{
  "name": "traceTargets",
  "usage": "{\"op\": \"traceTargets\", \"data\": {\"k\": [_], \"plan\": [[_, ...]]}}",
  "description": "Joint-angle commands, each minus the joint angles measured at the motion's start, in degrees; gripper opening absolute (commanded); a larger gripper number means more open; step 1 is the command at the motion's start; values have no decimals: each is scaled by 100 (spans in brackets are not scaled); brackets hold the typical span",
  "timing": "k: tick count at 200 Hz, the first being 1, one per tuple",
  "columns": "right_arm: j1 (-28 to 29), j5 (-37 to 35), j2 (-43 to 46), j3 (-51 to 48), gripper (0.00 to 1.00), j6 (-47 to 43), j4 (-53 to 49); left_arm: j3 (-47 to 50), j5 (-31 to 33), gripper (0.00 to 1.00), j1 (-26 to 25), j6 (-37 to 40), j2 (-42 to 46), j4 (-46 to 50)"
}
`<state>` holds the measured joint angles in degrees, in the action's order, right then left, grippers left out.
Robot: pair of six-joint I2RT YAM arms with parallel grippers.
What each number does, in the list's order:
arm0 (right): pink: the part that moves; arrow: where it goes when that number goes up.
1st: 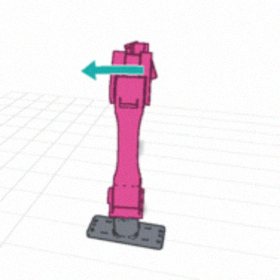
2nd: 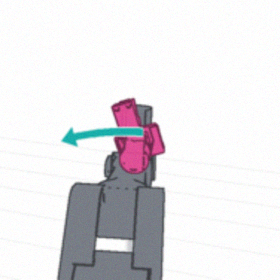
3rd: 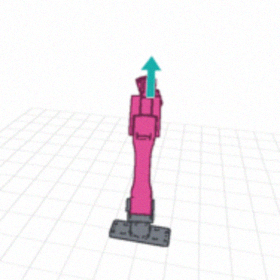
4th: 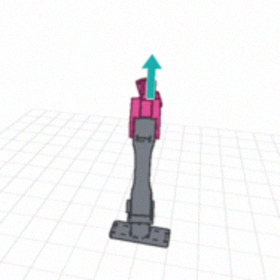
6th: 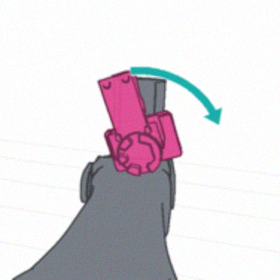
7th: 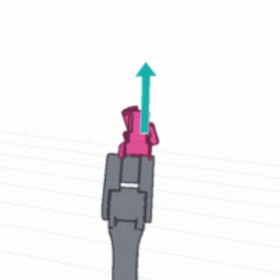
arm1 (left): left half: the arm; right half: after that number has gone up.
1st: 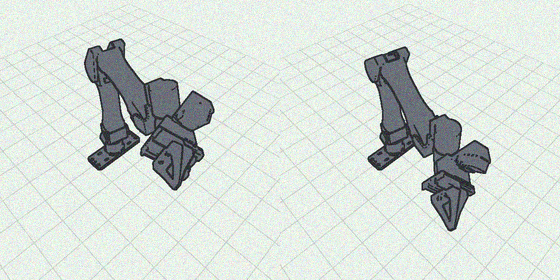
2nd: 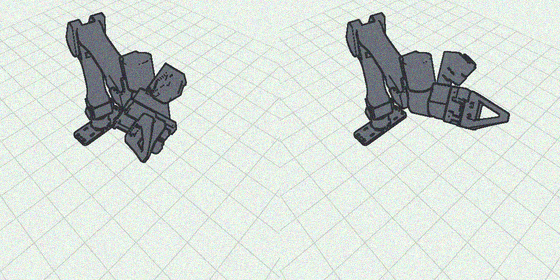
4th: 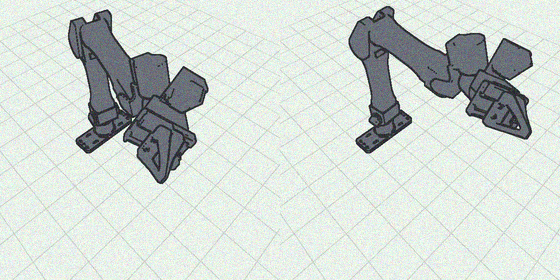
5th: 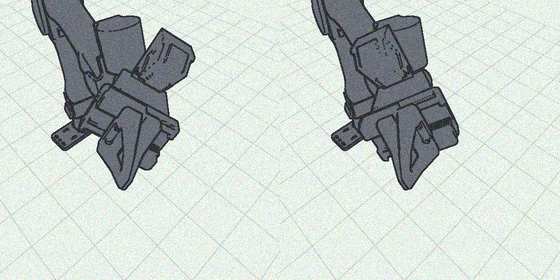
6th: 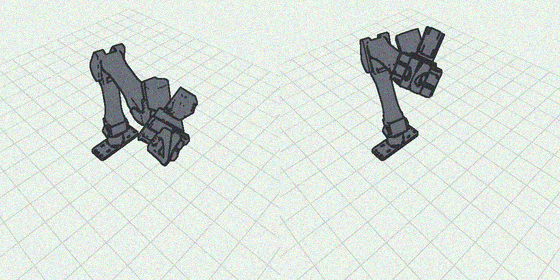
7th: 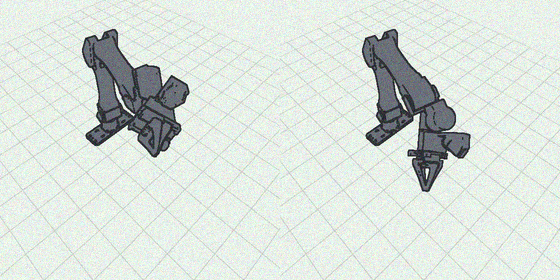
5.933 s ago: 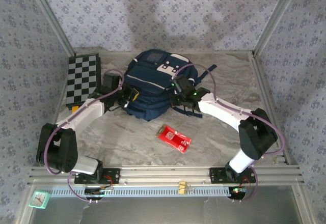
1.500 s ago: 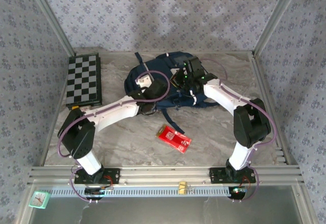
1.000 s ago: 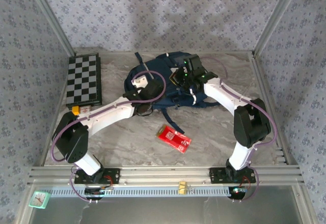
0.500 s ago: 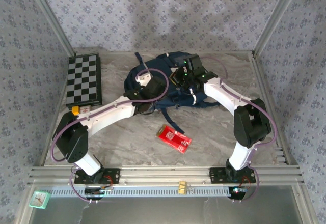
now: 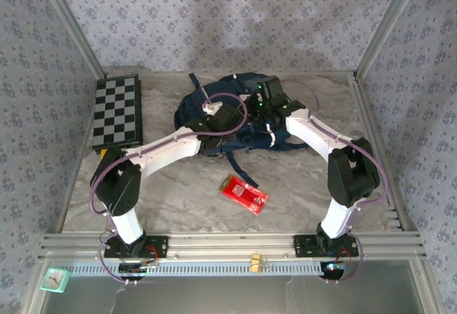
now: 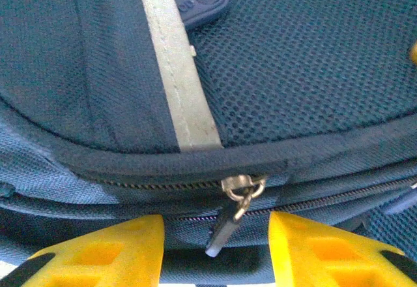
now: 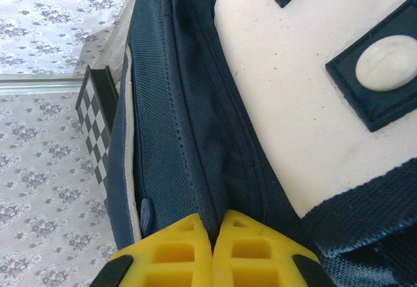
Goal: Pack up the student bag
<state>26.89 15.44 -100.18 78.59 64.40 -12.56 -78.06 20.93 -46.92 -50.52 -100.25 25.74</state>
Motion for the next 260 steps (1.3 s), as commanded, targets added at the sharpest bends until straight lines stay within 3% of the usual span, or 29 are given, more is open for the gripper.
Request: {"op": "traceTargets", "data": {"k": [1, 82, 180, 233, 260], "plan": [[47, 196, 60, 269, 0, 120, 500, -279, -118, 40, 188, 5, -175, -221], [6, 170, 61, 250, 0, -200, 310, -335, -364, 0, 330, 833, -60, -517], [-230, 758, -36, 774, 0, -1184, -572, 410, -751, 0, 592, 2385, 779, -61], [-670, 1320, -117, 1122, 0, -1863, -1237, 1064, -1344, 0, 1197, 2754, 1320, -253], [-780, 1604, -346, 1499, 0, -2108, -1489, 1074, -1863, 0, 1242, 2925, 1317, -386]]}}
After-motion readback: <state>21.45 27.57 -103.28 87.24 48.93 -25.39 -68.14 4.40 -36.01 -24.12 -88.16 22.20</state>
